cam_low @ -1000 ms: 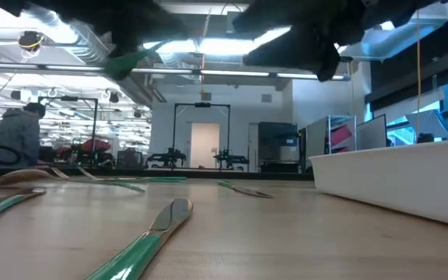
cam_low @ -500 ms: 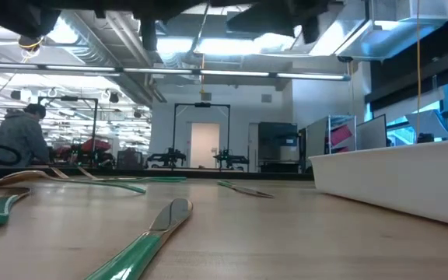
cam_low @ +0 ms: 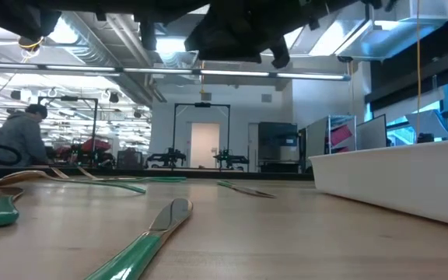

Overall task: Sort silverware
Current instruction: Put the bottom center green fork into the silverware rack

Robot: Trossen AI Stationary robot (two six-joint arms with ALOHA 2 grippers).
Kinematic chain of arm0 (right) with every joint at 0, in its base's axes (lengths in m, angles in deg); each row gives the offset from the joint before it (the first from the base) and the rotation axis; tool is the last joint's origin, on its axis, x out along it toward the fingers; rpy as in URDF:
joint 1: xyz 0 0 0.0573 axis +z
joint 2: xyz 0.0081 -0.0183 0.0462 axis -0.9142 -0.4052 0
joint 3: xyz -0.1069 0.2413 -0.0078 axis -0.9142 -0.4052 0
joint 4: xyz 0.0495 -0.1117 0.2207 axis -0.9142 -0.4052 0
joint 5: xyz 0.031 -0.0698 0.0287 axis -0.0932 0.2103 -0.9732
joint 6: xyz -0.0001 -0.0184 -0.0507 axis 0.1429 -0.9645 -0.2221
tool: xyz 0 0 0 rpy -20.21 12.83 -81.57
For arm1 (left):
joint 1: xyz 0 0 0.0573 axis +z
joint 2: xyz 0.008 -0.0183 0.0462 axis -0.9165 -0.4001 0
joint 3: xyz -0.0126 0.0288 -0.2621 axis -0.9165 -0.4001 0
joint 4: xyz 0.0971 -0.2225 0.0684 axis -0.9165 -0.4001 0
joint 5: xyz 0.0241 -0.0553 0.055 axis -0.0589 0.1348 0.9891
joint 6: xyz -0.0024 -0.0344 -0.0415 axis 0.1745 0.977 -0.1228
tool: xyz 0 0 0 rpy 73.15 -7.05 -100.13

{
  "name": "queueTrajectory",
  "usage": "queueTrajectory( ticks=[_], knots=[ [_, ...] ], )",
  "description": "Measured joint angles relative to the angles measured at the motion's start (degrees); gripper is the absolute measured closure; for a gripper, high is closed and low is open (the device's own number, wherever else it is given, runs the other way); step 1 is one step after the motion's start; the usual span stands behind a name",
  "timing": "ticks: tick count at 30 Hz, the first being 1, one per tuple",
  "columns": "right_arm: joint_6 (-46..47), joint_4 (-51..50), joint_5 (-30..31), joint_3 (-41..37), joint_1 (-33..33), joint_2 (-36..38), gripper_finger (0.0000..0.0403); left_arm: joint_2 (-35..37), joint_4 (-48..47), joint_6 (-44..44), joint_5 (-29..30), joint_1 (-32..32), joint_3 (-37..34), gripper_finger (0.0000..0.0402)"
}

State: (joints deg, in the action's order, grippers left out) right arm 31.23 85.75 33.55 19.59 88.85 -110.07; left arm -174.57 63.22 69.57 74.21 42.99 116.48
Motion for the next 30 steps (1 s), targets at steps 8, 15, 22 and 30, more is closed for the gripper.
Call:
queueTrajectory(
  ticks=[8,15,22,30],
  knots=[
    [2.7,-4.0,1.6,0.0,0.5,0.0,0.0392,0.0,-0.4,-3.8,6.3,-2.7,0.0,0.0401],
    [16.8,-23.4,-3.2,0.0,1.1,5.3,0.0397,1.3,-3.5,-5.3,7.0,-4.3,0.0,0.0360],
    [43.6,-58.8,-13.3,0.0,6.0,17.1,0.0398,7.9,-19.9,-1.3,10.2,-5.5,0.0,0.0251],
    [73.5,-72.9,-43.8,-7.3,13.4,26.0,0.0399,9.3,-32.2,7.9,10.3,-4.6,0.0,0.0220]
  ],
)
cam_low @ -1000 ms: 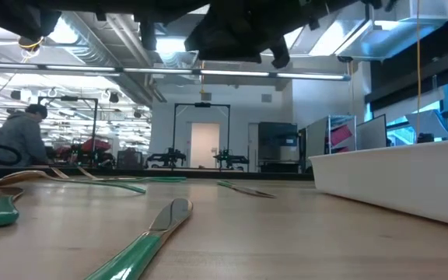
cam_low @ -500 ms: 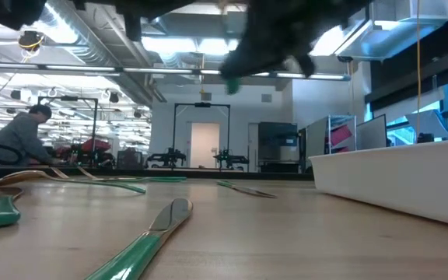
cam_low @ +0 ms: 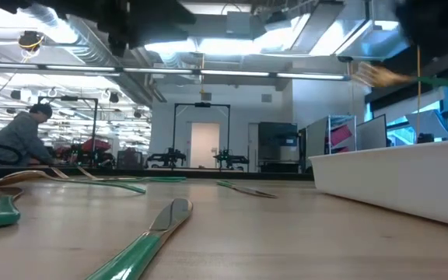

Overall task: Sort silverware
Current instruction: Put the bottom center green fork into the silverware rack

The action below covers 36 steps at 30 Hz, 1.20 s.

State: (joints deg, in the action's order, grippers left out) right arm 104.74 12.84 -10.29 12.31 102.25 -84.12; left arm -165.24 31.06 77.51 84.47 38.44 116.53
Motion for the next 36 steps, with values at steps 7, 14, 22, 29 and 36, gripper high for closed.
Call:
queueTrajectory(
  ticks=[7,14,22,29,36],
  knots=[
    [19.2,13.9,-4.8,-14.7,6.3,6.6,0.0400,0.0,-3.9,3.7,0.0,1.0,0.0,0.0223],
    [34.8,15.4,-0.9,-21.2,9.7,11.9,0.0394,0.0,-4.0,2.5,0.0,1.0,0.0,0.0224],
    [38.2,22.7,-2.0,-26.3,8.7,12.1,0.0389,0.0,-4.1,2.3,0.0,1.0,0.0,0.0224],
    [37.7,24.0,-3.1,-28.0,7.6,12.1,0.0388,0.0,-4.1,2.1,0.0,1.0,0.0,0.0224],
    [34.2,24.1,-1.9,-28.0,7.7,12.1,0.0356,0.0,-4.1,2.1,0.0,1.0,0.0,0.0224]
  ],
)
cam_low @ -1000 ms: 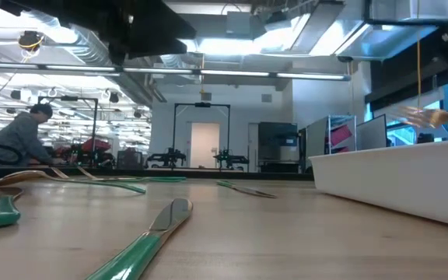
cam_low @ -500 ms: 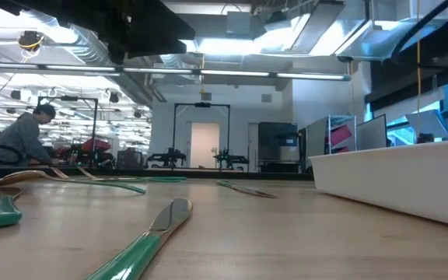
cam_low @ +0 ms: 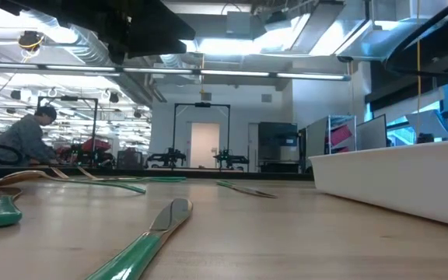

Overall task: Sort silverware
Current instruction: Put the bottom center green fork into the silverware rack, then put the top center green fork into the silverware rack

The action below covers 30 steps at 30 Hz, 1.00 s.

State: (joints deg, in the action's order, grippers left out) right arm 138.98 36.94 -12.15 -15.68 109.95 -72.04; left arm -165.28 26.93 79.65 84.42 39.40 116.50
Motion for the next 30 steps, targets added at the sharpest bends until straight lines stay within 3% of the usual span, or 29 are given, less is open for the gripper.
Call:
queueTrajectory(
  ticks=[7,13,16,20,22,24,27,30],
  knots=[
    [-5.9,-0.2,3.0,0.1,0.0,1.1,0.0277,0.0,0.0,0.3,0.0,-0.1,0.0,0.0224],
    [-10.8,-8.8,5.9,5.6,0.0,6.3,0.0260,0.0,0.1,0.5,0.0,-0.1,0.0,0.0224],
    [-17.0,-15.3,13.3,10.2,0.0,7.0,0.0266,0.0,-0.5,2.2,0.0,0.1,0.0,0.0224],
    [-29.7,-14.0,31.5,12.2,0.0,5.8,0.0270,0.1,-6.3,7.4,-0.2,2.6,0.1,0.0224],
    [-34.6,-10.8,41.9,12.0,0.0,3.9,0.0271,0.5,-17.8,13.4,-1.9,5.9,1.9,0.0224],
    [-39.5,-6.1,49.8,11.8,-0.1,0.8,0.0271,1.2,-36.7,21.0,-8.4,11.2,6.6,0.0224],
    [-47.2,0.0,57.3,11.8,-1.1,-4.5,0.0271,0.1,-63.6,28.5,-15.3,20.1,13.2,0.0224],
    [-52.9,6.9,63.8,11.7,-3.0,-10.3,0.0271,-0.7,-78.7,28.2,-15.5,27.9,14.6,0.0224]
  ],
)
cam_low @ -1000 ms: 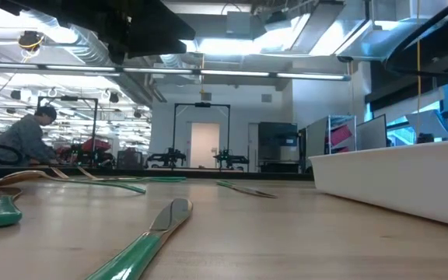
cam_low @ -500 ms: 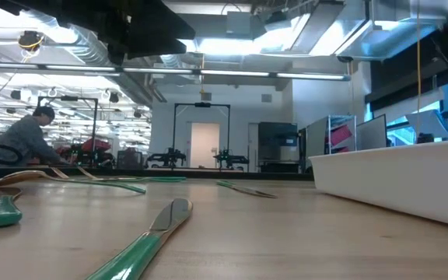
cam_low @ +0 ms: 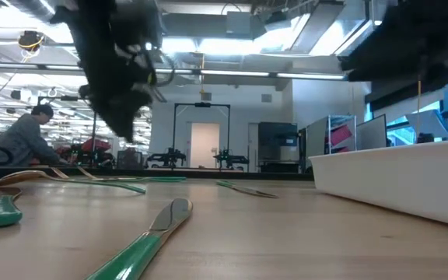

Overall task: Sort silverware
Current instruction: Put the top center green fork into the silverware rack

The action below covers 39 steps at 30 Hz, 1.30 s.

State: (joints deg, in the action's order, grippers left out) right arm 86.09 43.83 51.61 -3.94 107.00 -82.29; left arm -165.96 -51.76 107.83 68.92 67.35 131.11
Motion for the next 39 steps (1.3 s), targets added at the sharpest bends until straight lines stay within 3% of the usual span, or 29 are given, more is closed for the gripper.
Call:
queueTrajectory(
  ticks=[3,6,12,16,22,33,39],
  knots=[
    [-3.9,6.7,6.7,0.0,-2.4,-5.9,0.0271,-0.1,-9.0,-1.8,-3.1,7.3,0.1,0.0217],
    [-4.9,10.6,9.5,0.0,-4.9,-10.6,0.0272,-0.1,-13.9,-3.3,-7.2,13.8,0.0,0.0194],
    [-5.4,10.7,-0.9,0.0,-8.7,-15.7,0.0272,-0.1,-15.8,-7.9,-13.1,24.0,0.0,0.0131],
    [-5.3,11.6,-4.3,0.0,-9.0,-17.5,0.0272,-0.1,-15.0,-11.7,-18.1,27.9,-1.4,0.0122],
    [-5.3,16.9,-4.2,0.0,-9.0,-18.8,0.0272,-0.3,-12.1,-22.8,-19.4,29.2,-9.1,0.0145],
    [-5.4,20.2,-4.8,0.0,-9.0,-18.8,0.0272,-0.8,-12.0,-24.8,-20.8,28.6,-6.8,0.0159],
    [-5.4,20.1,-4.8,0.0,-9.1,-18.8,0.0272,-0.9,0.1,-31.4,-24.6,27.3,-6.5,0.0159]
  ],
)
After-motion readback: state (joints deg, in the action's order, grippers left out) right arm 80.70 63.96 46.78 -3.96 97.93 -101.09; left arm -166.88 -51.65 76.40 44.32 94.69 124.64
